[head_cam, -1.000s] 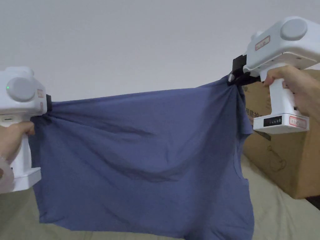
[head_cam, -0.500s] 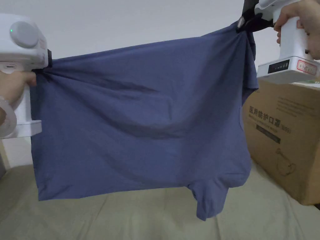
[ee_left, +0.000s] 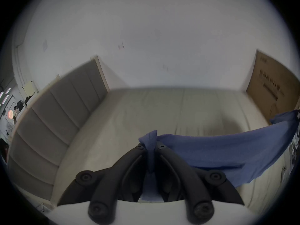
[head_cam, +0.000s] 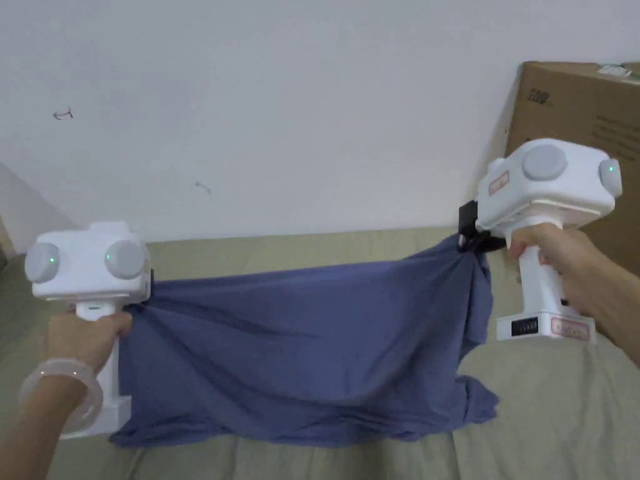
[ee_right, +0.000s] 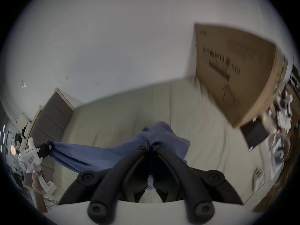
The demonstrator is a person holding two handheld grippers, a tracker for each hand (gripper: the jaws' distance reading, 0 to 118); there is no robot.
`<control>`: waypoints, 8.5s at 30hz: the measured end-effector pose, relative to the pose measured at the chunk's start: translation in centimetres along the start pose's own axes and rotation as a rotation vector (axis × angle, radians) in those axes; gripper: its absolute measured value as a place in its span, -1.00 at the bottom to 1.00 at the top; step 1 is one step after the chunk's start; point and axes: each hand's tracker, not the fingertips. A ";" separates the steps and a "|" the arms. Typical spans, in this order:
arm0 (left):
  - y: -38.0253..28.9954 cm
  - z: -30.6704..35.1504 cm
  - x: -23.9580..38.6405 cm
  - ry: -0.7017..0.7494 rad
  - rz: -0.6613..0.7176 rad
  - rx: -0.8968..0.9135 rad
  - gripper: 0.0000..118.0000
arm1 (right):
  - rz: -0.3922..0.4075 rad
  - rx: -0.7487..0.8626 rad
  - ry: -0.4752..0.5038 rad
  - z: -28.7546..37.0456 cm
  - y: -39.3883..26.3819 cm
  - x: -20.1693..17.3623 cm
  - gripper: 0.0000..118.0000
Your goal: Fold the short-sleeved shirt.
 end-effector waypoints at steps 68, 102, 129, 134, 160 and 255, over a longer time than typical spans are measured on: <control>-23.3 6.8 -5.0 -0.104 0.095 -0.216 -0.53 | 0.244 -0.130 0.102 2.7 -33.5 -5.9 -0.96; -16.9 0.0 -5.3 -0.102 0.107 -0.251 -0.97 | 0.069 -0.153 -0.062 -5.7 -16.6 7.5 0.58; -14.4 1.4 -5.2 -0.068 0.009 -0.204 -0.97 | 0.101 -0.322 -0.114 -10.5 -12.5 6.5 -0.97; -11.7 4.7 -5.8 -0.049 0.017 -0.126 -0.97 | 0.136 -0.215 -0.061 -4.3 -9.3 5.5 -0.97; 19.4 23.3 -4.9 0.061 -0.074 0.358 -0.98 | 0.028 0.352 -0.023 24.6 13.5 0.0 -0.97; -41.8 23.5 -9.4 -0.044 -0.010 -0.126 -1.00 | -0.036 -0.075 -0.126 17.8 -47.9 10.2 -1.00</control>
